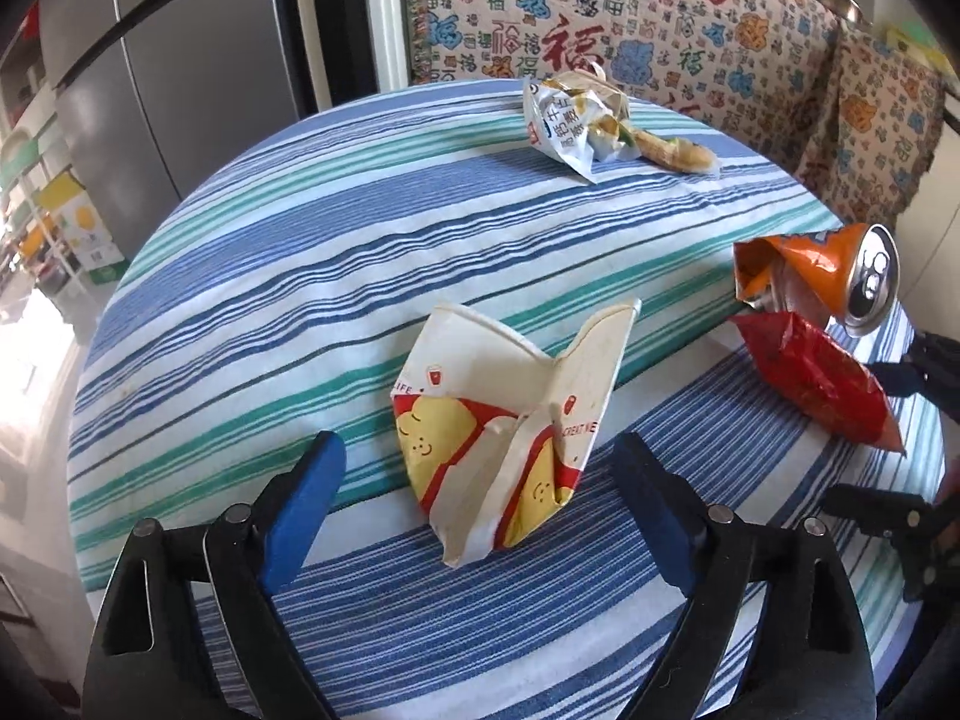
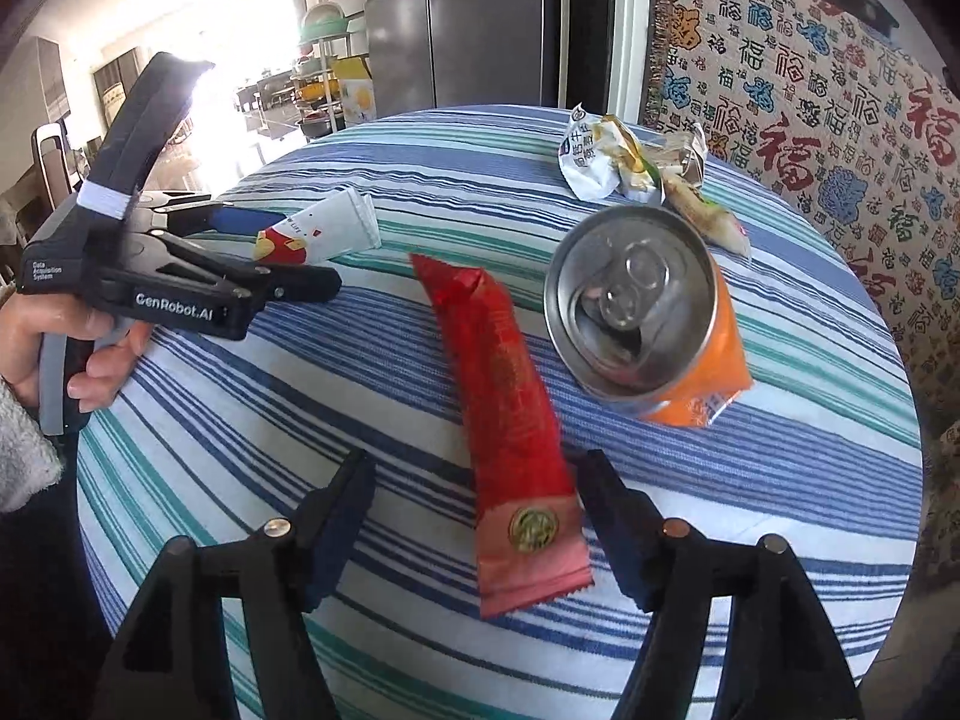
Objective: Collect trash
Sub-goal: 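Lift the paper cup with the left tool while the right tool lifts the red wrapper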
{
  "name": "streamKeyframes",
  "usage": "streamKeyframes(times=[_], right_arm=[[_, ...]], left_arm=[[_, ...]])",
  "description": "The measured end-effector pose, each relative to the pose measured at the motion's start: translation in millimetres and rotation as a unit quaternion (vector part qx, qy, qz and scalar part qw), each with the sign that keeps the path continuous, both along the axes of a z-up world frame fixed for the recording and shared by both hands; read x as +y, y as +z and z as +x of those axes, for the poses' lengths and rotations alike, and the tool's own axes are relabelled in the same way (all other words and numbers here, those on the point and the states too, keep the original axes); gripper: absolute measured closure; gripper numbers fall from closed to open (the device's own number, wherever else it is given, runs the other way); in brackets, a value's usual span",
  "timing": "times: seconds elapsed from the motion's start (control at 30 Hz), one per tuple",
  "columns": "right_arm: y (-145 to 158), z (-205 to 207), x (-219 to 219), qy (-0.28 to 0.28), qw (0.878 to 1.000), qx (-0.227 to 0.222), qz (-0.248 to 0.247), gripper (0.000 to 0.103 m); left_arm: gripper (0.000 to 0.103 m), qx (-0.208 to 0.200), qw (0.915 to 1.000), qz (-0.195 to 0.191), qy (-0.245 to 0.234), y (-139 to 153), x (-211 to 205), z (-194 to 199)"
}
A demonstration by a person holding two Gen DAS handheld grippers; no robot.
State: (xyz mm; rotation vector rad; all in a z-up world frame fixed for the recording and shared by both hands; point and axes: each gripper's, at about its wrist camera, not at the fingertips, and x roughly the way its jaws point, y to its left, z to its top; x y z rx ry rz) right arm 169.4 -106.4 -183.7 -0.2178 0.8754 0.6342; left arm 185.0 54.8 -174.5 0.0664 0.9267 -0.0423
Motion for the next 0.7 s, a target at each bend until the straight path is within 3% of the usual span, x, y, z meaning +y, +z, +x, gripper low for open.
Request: streamKeyframes(times=[0.13, 0.37, 0.43, 0.47, 0.5, 0.53, 0.7], right_arm=[[-1, 17, 5, 0.0, 1.0, -0.002, -0.009, 0.032], [0, 12, 3, 0.013, 1.0, -0.005, -0.009, 0.031], [2, 9, 2, 0.015, 1.0, 0.003, -0.019, 0.039], [4, 7, 1, 0.017, 1.0, 0.007, -0.021, 0.066], [7, 5, 0, 0.017, 0.999, 0.011, -0.025, 0.083], [7, 5, -2, 0.013, 0.999, 0.019, -0.029, 0.084], [12, -5, -6, 0.007, 0.999, 0.023, -0.022, 0.086]], left_arm=[[0.002, 0.012, 0.9996, -0.003, -0.025, -3, -5, 5], [0.0, 0.015, 0.9992, -0.003, -0.036, -3, -5, 9], [0.002, 0.013, 0.9993, -0.001, -0.034, -3, -5, 10], [0.006, 0.009, 0.9994, -0.001, -0.033, -2, -5, 10], [0.024, -0.001, 0.9994, -0.002, -0.036, 1, -6, 7], [0.05, -0.01, 0.9992, -0.002, -0.04, 3, -7, 5], [0.055, -0.016, 0.9992, 0.013, -0.033, 5, -13, -2]])
